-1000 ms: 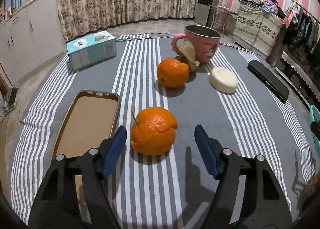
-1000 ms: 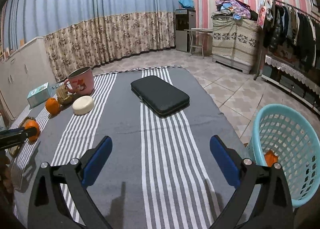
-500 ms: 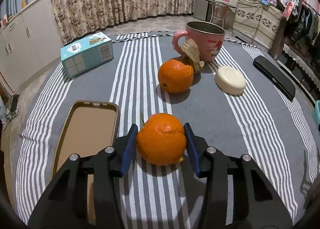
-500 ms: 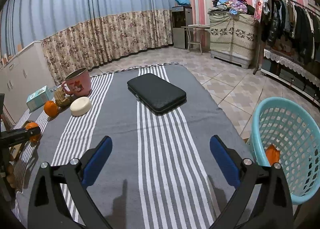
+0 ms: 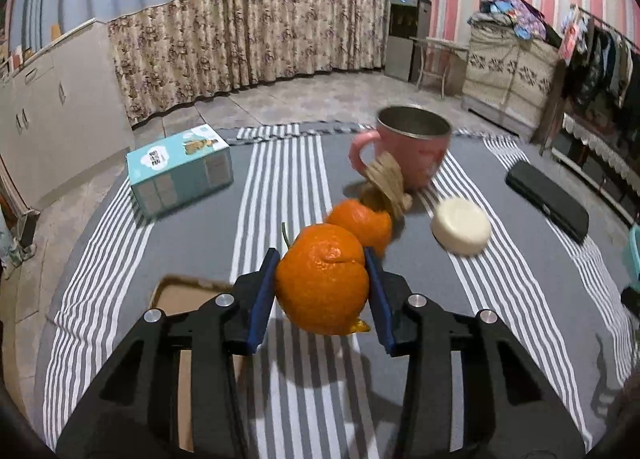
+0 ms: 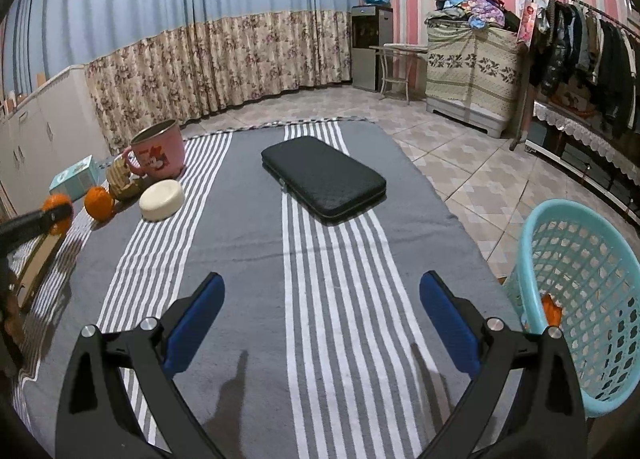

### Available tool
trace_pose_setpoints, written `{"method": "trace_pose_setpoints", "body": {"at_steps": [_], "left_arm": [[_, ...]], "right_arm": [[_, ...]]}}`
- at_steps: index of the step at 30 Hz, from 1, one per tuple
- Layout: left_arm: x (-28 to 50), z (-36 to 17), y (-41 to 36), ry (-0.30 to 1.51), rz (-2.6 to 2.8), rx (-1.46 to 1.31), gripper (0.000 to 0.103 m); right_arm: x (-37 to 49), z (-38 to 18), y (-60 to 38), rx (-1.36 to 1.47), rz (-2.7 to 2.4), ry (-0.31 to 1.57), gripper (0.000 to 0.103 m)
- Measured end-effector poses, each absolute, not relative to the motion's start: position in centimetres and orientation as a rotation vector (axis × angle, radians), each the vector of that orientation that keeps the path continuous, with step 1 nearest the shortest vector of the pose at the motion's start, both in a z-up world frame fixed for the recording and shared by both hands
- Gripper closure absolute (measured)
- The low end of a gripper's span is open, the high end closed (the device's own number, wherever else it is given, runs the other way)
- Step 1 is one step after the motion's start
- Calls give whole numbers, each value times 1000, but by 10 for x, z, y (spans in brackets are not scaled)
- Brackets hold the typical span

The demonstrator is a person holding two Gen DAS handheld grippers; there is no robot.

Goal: Collect trash
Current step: 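Lift the orange with the left tool while the right grasps the white soap bar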

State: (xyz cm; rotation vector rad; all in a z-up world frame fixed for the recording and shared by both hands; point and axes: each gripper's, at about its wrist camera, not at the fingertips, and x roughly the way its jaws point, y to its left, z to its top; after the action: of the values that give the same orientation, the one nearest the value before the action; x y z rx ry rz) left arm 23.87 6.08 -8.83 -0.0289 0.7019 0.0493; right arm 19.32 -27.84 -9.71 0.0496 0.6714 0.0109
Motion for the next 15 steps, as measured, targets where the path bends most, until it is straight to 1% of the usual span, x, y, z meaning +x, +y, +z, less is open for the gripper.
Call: {"method": "trace_pose_setpoints", "body": {"at_steps": [7, 15], "left_arm": [[245, -88, 80, 647, 96, -56, 62], [247, -86, 98, 615, 153, -85, 62]], "right_arm": [[202, -97, -267, 35, 41, 696, 7], [241, -91, -236, 46, 93, 723, 7]]}}
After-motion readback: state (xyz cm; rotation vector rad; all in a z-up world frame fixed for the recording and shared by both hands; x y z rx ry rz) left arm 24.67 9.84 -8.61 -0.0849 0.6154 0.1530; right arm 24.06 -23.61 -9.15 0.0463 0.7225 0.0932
